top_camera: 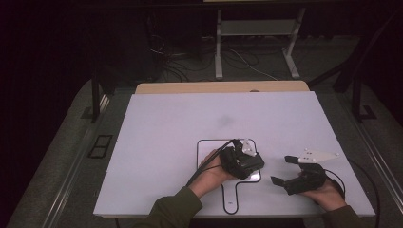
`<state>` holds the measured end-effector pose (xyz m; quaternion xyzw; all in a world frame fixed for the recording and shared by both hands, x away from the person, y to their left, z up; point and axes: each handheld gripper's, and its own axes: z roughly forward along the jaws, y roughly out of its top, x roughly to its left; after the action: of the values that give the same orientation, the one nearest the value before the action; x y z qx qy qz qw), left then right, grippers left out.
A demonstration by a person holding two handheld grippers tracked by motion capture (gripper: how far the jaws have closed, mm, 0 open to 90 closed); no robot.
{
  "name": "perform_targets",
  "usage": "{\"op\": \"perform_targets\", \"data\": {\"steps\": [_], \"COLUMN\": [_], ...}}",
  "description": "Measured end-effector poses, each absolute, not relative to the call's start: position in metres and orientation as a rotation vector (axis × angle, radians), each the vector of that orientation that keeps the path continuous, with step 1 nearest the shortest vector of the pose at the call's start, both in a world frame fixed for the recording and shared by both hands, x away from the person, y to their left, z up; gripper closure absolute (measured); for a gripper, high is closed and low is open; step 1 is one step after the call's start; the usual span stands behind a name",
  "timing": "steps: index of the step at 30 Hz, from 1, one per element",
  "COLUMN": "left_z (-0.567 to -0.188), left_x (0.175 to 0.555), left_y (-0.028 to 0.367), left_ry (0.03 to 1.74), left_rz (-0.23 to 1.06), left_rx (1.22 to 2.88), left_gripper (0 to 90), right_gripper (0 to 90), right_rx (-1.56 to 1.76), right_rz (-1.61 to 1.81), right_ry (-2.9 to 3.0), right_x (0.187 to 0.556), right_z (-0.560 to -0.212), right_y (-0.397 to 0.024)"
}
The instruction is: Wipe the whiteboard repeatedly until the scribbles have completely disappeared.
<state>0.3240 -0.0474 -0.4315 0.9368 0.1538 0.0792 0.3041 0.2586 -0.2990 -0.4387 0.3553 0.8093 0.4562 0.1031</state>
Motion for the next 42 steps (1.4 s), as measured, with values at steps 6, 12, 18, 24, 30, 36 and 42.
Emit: {"op": "perform_targets", "data": {"steps": [6, 12, 18, 24, 30, 36, 42], "left_z": [-0.432, -0.431, -0.432, -0.431, -0.431, -0.431, -0.434], "left_x": [0.326, 0.313, 0.333, 0.320, 0.319, 0.346, 0.363], "left_y": [-0.043, -0.052, -0.043, -0.048, -0.050, -0.046, -0.044], "left_ry": [0.427, 0.372, 0.455, 0.406, 0.397, 0.438, 0.508], "left_rz": [0.159, 0.159, 0.206, 0.156, 0.173, 0.216, 0.212], "left_rx": [2.471, 2.488, 2.470, 2.485, 2.484, 2.481, 2.438], "left_gripper": [39.4, 39.4, 39.4, 39.4, 39.4, 39.4, 39.4], "right_gripper": [0.0, 0.0, 0.0, 0.0, 0.0, 0.0, 0.0], "right_rx": [1.043, 1.046, 1.042, 1.049, 1.043, 1.051, 1.051], "right_rz": [1.345, 1.345, 1.345, 1.340, 1.343, 1.337, 1.331], "right_ry": [2.390, 2.388, 2.389, 2.393, 2.392, 2.395, 2.397], "right_x": [0.259, 0.259, 0.259, 0.259, 0.259, 0.259, 0.260], "right_z": [-0.439, -0.439, -0.439, -0.439, -0.439, -0.439, -0.440], "right_y": [-0.299, -0.299, -0.299, -0.298, -0.298, -0.298, -0.297]}}
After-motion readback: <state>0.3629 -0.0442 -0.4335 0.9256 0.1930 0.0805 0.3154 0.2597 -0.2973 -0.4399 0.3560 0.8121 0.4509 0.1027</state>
